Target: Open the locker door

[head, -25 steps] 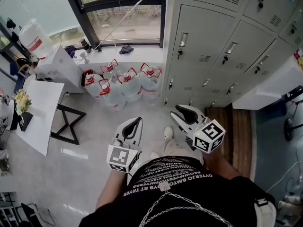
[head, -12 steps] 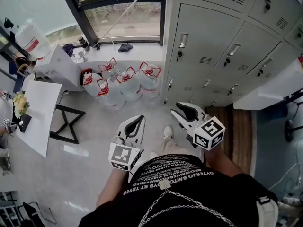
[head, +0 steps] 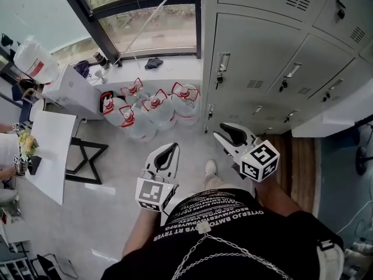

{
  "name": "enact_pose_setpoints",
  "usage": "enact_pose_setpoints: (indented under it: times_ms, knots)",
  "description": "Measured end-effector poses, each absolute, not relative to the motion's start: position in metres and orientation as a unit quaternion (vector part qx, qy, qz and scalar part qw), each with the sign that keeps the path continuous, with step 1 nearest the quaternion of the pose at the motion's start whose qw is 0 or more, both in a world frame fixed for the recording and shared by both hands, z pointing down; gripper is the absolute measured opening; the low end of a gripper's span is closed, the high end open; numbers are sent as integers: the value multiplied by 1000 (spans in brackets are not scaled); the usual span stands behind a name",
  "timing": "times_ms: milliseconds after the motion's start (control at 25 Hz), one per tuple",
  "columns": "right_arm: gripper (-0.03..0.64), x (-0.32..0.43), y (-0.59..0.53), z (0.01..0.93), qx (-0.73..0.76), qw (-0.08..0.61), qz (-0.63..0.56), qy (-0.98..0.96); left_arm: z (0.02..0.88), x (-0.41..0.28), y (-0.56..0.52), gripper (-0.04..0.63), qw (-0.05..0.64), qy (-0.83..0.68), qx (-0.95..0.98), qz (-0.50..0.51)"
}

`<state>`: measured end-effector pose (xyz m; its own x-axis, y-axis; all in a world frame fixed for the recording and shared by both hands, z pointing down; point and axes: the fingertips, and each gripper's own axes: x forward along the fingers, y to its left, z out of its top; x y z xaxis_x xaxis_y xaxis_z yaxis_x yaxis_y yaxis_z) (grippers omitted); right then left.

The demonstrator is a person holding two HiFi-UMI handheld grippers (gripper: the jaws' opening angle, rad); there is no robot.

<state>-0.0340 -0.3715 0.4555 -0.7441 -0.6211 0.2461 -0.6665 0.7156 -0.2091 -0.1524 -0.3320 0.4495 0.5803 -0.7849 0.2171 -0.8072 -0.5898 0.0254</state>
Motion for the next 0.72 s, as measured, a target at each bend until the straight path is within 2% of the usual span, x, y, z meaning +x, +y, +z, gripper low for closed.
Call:
enact_pose_setpoints:
  times_ms: [360, 720]
  knots:
    - [132, -12, -450, 446, 362, 74, 131, -920, 444, -137, -398, -3, 51, -444, 890, 91]
    - [139, 10, -530, 434, 372, 66, 112, -919, 442, -161, -441, -3, 54, -499, 859, 95]
